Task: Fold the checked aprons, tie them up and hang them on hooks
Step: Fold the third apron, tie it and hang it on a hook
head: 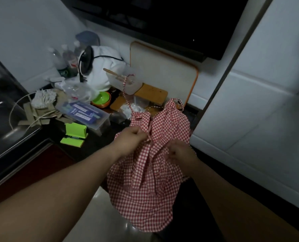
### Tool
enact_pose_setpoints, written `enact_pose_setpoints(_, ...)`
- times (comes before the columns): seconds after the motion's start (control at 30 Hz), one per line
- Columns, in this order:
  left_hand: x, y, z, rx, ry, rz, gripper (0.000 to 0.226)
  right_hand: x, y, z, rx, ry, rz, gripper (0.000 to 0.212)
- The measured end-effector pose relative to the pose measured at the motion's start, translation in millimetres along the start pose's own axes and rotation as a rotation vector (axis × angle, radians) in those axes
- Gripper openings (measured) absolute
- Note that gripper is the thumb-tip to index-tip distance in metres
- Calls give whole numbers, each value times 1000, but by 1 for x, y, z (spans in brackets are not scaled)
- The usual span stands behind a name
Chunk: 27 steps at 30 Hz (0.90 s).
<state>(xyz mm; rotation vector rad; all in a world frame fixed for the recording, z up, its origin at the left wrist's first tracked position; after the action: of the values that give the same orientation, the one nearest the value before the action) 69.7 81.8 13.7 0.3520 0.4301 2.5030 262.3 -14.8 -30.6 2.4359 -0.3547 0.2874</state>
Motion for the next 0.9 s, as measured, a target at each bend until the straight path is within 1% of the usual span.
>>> enact_pose_setpoints(0.07,7,5,18,-5,114,0,22,8,15,-22,27,-101,68,19)
enact_pose_setpoints(0.1,10,11,31,-11,165,-34,19,12,26,-31,26,-112,119,26)
enact_pose_setpoints(0.13,13,17,44,-33,194,-56,22,14,36,-37,58,-61,151,38)
enact_pose_setpoints(0.17,16,21,56,-73,210,-66,24,15,47,-41,124,18,153,53)
enact_pose_setpoints(0.23,22,34,86,-198,156,-67,17,9,69,-52,300,150,94,84)
enact_pose_setpoints(0.27,25,46,103,-251,140,-79,21,3,84,-63,399,189,63,93)
enact_pose_setpoints(0.3,25,52,118,-290,161,-88,23,0,92,-74,477,246,56,95)
enact_pose_setpoints(0.37,23,66,146,-371,231,-135,25,-4,107,-103,587,399,177,85)
enact_pose_setpoints(0.4,21,74,161,-393,278,-160,23,-4,115,-117,616,420,229,79)
enact_pose_setpoints(0.43,19,81,175,-399,350,-201,15,-2,123,-130,631,389,269,71)
enact_pose_setpoints(0.47,17,94,190,-404,415,-256,10,1,137,-141,636,297,293,61)
enact_pose_setpoints(0.5,14,104,205,-409,490,-308,10,8,148,-151,638,160,285,50)
enact_pose_setpoints(0.53,11,115,218,-430,534,-347,10,15,160,-158,628,1,230,44)
enact_pose_setpoints(0.57,9,124,230,-460,559,-364,10,19,174,-163,609,-133,131,42)
enact_pose_setpoints(0.6,6,131,237,-493,547,-364,11,23,186,-164,604,-209,44,43)
enact_pose_setpoints(0.63,1,139,244,-524,517,-368,13,27,199,-163,615,-212,-10,44)
enact_pose_setpoints(0.67,-4,144,249,-552,461,-374,15,30,208,-160,628,-173,-26,42)
enact_pose_setpoints(0.7,-10,148,252,-581,393,-384,19,32,216,-157,644,-131,-10,37)
enact_pose_setpoints(0.8,-23,155,254,-645,191,-373,38,48,231,-160,649,-97,173,11)
enact_pose_setpoints(0.87,-22,157,249,-641,163,-382,40,60,243,-165,624,-152,255,16)
enact_pose_setpoints(0.9,-22,158,245,-629,158,-375,38,67,251,-168,629,-198,256,16)
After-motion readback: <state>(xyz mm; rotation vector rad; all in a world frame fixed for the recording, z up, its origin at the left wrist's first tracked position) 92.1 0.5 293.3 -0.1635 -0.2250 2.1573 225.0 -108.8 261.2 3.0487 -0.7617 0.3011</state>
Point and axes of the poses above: each hand's wrist, its own y-axis away from the middle knuckle, its own x-axis out of the back of the hand, z = x × y, the point moved 2 cm from there along -y, towards the middle knuckle, and after that the axes turned 10 degrees about y, right-handed, at the moved point
